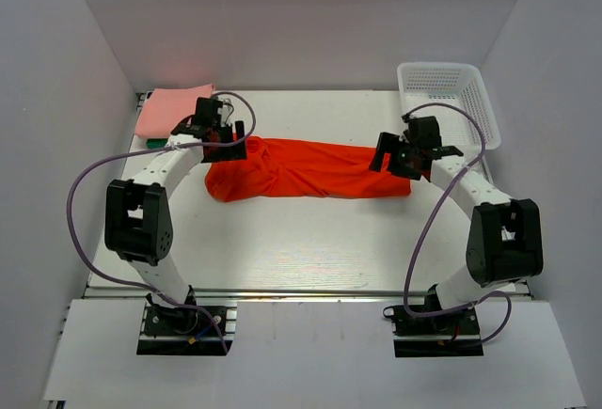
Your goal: Fold and stack the t-shirts
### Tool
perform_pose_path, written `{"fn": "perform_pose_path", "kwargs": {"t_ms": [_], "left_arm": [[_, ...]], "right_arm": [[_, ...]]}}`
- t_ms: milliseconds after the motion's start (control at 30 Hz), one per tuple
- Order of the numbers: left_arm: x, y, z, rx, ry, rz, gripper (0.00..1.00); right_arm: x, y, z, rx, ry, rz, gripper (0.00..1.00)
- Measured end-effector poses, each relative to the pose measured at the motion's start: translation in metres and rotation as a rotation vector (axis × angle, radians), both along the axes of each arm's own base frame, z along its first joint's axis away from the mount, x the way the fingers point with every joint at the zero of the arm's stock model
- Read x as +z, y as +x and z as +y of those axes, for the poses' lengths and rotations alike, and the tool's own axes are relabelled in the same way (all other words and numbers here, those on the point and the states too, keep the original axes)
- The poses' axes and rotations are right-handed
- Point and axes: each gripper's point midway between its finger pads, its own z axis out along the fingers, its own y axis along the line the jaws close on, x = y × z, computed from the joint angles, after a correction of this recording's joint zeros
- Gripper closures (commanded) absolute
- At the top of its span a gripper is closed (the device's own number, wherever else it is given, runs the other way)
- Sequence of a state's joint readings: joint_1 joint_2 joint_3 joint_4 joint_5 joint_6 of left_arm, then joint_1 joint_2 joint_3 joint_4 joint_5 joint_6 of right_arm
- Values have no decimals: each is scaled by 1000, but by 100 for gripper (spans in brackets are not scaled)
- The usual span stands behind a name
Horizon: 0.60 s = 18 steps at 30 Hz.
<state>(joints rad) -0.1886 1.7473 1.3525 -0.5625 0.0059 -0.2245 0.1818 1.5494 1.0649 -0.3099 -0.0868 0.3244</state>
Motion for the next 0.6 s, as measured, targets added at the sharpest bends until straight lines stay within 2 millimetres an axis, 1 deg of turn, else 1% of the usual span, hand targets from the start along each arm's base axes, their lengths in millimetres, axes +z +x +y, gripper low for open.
{"fn": "perform_pose_path", "kwargs": {"t_ms": [67,167,200,267,333,400,433,500,533,600], "left_arm": [[-5,-7,1,-15,11,5,18],[-26,-20,5,-47,36,40,26],[-34,-26,5,-65,40,61,33],[-44,-34,7,-94,46,89,39],[-48,-36,6,-113,47,98,52],[-51,-35,7,-120,56,99,70],[-53,-34,8,-115,64,106,82],[-57,-29,12,-101,87,120,91],[-59,-25,15,-91,101,122,100],[-60,-17,18,-75,120,124,100]], "right_arm": [[-7,-6,6,22,9,20,10],[-19,-12,9,34,13,52,10],[-22,-12,9,35,13,61,10],[-27,-11,10,36,14,70,10],[-35,-9,10,36,14,83,10],[-42,-10,10,34,12,101,10],[-45,-11,10,33,10,112,10],[-51,-11,9,26,3,127,10],[-54,-11,8,21,-4,133,10],[-60,-12,5,12,-18,147,10]]}}
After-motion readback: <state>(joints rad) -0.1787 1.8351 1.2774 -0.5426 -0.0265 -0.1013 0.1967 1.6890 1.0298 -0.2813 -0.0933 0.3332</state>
